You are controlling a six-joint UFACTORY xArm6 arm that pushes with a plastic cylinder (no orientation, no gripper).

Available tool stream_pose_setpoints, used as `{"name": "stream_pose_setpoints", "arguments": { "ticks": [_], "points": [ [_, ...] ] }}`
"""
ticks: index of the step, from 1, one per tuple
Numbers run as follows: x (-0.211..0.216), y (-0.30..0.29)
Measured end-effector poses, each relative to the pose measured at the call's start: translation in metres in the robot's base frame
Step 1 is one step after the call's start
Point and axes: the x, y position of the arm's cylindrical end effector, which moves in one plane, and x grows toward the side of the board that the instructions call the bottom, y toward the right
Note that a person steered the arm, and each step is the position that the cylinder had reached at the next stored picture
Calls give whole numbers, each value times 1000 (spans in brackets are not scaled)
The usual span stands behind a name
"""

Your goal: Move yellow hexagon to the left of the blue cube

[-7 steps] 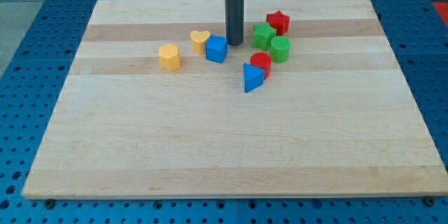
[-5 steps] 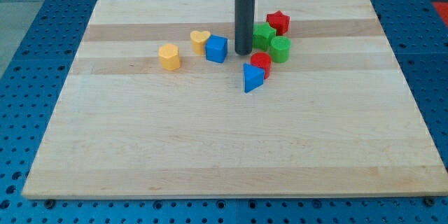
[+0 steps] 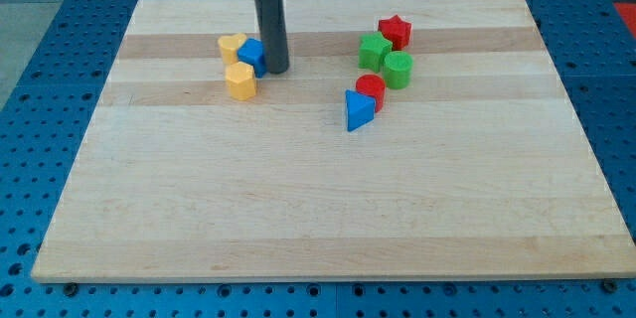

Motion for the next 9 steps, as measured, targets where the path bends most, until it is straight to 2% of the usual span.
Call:
{"name": "stream_pose_setpoints", "arguments": {
  "ticks": [5, 6, 7, 9],
  "points": [
    [-21, -90],
    [-13, -89],
    [-8, -43],
    [12, -38]
  ]
}}
